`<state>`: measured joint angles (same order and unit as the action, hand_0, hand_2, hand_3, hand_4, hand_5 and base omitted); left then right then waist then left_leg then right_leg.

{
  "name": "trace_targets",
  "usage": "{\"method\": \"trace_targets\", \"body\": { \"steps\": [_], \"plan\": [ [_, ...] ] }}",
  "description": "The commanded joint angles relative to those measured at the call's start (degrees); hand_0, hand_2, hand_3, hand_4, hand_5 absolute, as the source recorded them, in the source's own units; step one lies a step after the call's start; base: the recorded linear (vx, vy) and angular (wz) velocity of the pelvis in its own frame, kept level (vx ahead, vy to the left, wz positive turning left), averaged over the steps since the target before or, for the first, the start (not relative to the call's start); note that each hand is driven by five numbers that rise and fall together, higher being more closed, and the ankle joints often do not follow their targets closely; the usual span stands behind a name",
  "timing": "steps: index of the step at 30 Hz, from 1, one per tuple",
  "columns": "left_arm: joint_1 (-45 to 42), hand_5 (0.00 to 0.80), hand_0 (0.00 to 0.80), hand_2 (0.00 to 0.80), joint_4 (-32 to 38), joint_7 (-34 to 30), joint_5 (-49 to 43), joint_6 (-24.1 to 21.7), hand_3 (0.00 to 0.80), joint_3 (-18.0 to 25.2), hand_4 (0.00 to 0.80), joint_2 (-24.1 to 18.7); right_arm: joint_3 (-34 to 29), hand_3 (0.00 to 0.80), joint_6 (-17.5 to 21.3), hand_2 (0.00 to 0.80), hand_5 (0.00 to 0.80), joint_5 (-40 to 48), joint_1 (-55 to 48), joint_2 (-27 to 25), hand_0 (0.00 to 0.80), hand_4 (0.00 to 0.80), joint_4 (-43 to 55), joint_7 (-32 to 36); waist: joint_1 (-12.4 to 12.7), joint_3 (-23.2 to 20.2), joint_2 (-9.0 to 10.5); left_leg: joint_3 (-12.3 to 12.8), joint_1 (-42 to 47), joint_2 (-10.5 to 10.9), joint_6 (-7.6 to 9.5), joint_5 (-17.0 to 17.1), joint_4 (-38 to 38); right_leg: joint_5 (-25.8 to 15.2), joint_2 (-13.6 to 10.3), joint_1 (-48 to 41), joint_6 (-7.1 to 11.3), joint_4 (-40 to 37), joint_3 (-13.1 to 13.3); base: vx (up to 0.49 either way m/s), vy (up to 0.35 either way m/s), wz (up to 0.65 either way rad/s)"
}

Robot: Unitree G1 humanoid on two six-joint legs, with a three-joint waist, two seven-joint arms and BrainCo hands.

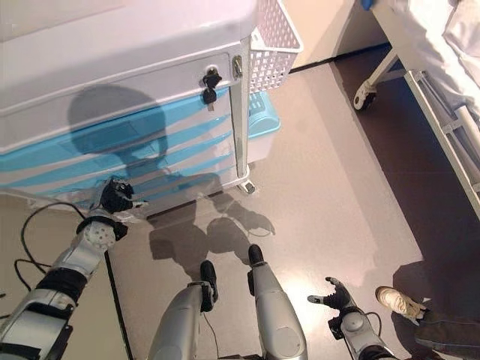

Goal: Open the drawer and pick up the medicine

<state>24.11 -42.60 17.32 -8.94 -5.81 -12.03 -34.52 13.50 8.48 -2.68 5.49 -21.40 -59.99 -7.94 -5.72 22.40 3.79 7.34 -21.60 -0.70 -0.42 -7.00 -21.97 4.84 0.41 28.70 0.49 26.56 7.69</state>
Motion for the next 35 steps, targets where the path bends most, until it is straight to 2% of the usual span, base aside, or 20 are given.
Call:
{"method": "trace_targets", "body": {
  "steps": [1,4,5,6,8,9,13,19,23,26,35],
  "plan": [
    [-2.69,0.000,0.000,0.000,0.37,-1.53,5.07,-2.87,0.000,3.30,0.000,0.32,0.03,0.000,0.37,0.000,0.000,0.52,-2.88,-1.35,0.000,0.000,-0.67,-0.47,0.18,-5.17,-1.11,-1.30,0.35,3.27,1.67,1.29,3.78,-5.85,-2.39,-1.23,4.33,-8.48,-1.26,-0.007,-0.065,0.20],
    [-6.56,0.000,0.000,0.000,1.75,-3.75,9.14,-3.99,0.000,4.31,0.000,3.22,-0.78,0.000,0.30,0.000,0.000,0.65,-2.89,-1.28,0.000,0.000,-0.52,-0.63,0.70,-5.41,-1.52,-2.86,1.01,3.77,1.41,2.89,6.10,-7.06,-2.75,-3.03,4.23,-11.06,-2.79,-0.019,-0.069,0.31],
    [-8.88,0.000,0.000,0.000,1.46,-4.73,11.99,-4.47,0.000,5.29,0.000,5.52,-1.16,0.000,0.21,0.000,0.000,0.83,-2.61,-1.11,0.000,0.000,-0.71,-0.62,1.17,-5.55,-1.62,-3.52,1.74,3.89,1.28,3.94,7.74,-7.90,-2.77,-4.42,4.13,-13.19,-3.60,-0.020,-0.066,0.34],
    [-8.92,0.000,0.000,0.000,1.48,-4.73,11.99,-4.47,0.000,5.31,0.000,5.53,-1.14,0.000,0.21,0.000,0.000,0.84,-2.63,-1.12,0.000,0.000,-0.71,-0.62,1.13,-5.52,-1.64,-3.55,1.82,3.90,1.28,3.98,7.82,-7.93,-2.78,-4.52,4.13,-13.27,-3.63,-0.013,-0.064,0.26],
    [-10.77,0.000,0.000,0.000,0.08,-5.15,14.36,-4.85,0.000,6.39,0.000,7.48,-1.38,0.000,0.19,0.000,0.000,1.05,-2.73,-0.87,0.000,0.000,-0.36,-0.65,1.51,-5.52,-1.66,-4.03,2.82,3.87,1.19,4.85,9.35,-8.43,-2.58,-5.77,4.06,-14.46,-4.35,-0.006,-0.060,0.11],
    [-12.73,0.000,0.000,0.000,-0.73,-5.91,16.67,-5.56,0.000,6.98,0.000,9.89,-1.57,0.000,0.27,0.000,0.000,1.14,-2.86,-0.54,0.000,0.000,-0.58,-0.71,2.05,-5.77,-1.75,-4.72,4.01,3.83,0.95,5.62,10.92,-8.68,-2.50,-7.42,4.06,-16.05,-4.96,0.006,-0.063,0.05],
    [-15.02,0.000,0.000,0.000,-3.44,-7.73,18.44,-5.59,0.000,7.05,0.000,12.70,-1.76,0.000,0.27,0.000,0.000,1.42,-3.16,0.07,0.000,0.000,-1.12,-0.61,2.74,-6.44,-1.92,-5.76,6.49,3.80,0.55,6.54,13.09,-8.66,-2.46,-10.48,3.97,-17.72,-6.34,0.035,-0.061,0.12],
    [-18.34,0.000,0.000,0.000,-9.29,-9.97,13.09,-4.49,0.000,4.62,0.000,14.31,-1.46,0.000,-0.02,0.000,0.000,0.23,-4.32,0.27,0.000,0.000,-2.04,-0.22,3.52,-8.59,-2.63,-7.33,11.57,3.46,-0.04,8.36,17.42,-7.92,-1.95,-15.51,3.65,-19.75,-8.44,0.058,-0.044,0.19],
    [-18.90,0.000,0.000,0.000,-13.57,-10.72,9.46,-3.96,0.000,3.06,0.000,15.07,-1.16,0.000,-0.48,0.000,0.000,-0.25,-4.27,0.83,0.000,0.000,-3.99,-0.04,3.99,-10.78,-2.94,-8.29,14.46,2.94,-0.68,9.96,20.82,-7.53,-2.09,-18.99,3.71,-22.14,-11.22,0.047,-0.037,0.30],
    [-20.43,0.000,0.000,0.000,-15.05,-11.80,7.54,-3.73,0.000,2.07,0.000,15.78,-1.08,0.000,-0.75,0.000,0.000,-0.59,-4.39,1.12,0.000,0.000,-5.40,0.39,4.35,-12.95,-2.96,-8.79,16.17,2.92,-0.63,9.64,21.32,-7.40,-2.24,-21.24,3.97,-23.22,-12.33,0.071,-0.013,0.27],
    [-23.57,0.000,0.000,0.000,-25.39,-13.55,5.65,-2.46,0.000,3.69,0.000,18.62,-0.74,0.000,-1.44,0.000,0.000,-0.75,-6.10,3.96,0.000,0.000,-8.15,2.55,5.18,-18.04,-2.30,-9.49,21.20,3.10,-0.36,8.07,21.74,-5.55,-2.30,-26.66,3.89,-23.33,-13.05,0.060,0.004,0.09]
  ]
}}
